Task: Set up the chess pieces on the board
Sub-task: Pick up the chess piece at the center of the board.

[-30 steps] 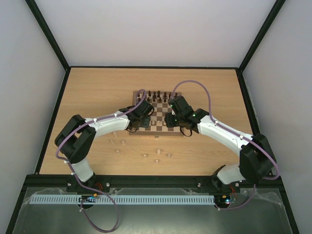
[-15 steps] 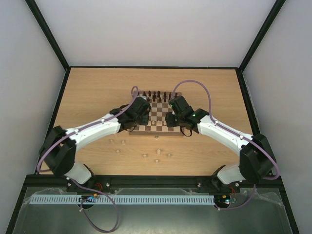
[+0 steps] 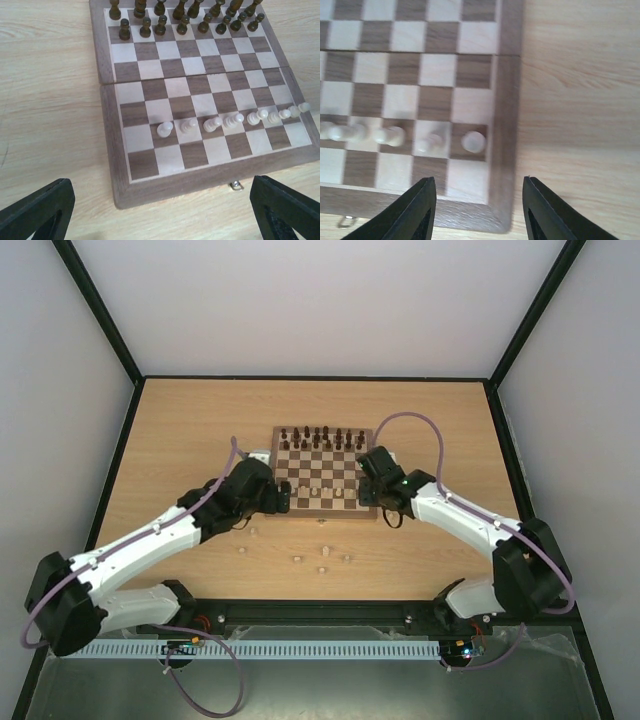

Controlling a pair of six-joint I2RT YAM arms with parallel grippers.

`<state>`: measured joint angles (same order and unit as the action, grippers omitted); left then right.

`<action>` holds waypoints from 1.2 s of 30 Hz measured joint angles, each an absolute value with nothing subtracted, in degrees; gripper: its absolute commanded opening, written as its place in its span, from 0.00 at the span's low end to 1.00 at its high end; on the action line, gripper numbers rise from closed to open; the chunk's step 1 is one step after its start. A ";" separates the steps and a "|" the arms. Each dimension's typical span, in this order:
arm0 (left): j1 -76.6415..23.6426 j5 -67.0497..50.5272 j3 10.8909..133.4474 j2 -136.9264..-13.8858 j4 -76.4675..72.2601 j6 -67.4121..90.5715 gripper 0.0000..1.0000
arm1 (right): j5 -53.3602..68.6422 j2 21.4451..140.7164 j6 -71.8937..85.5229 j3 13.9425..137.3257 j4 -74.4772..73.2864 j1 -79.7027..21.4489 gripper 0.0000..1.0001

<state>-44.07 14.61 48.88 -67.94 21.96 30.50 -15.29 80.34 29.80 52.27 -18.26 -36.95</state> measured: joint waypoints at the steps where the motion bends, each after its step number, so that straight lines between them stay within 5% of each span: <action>1: -44.07 14.41 47.94 -66.63 22.02 30.63 0.99 | -15.81 79.59 30.65 51.24 -18.76 -36.62 0.50; 15: -44.07 10.37 39.94 -48.77 21.37 33.47 0.99 | -18.63 68.58 39.55 41.25 -21.96 -35.14 0.44; 36: -44.07 8.78 36.10 -47.11 19.99 34.94 0.99 | -13.82 74.54 37.85 37.08 -15.31 -29.61 0.32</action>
<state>-44.07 8.78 36.10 -47.11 19.99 34.94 -13.82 74.54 37.85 37.08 -15.31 -29.61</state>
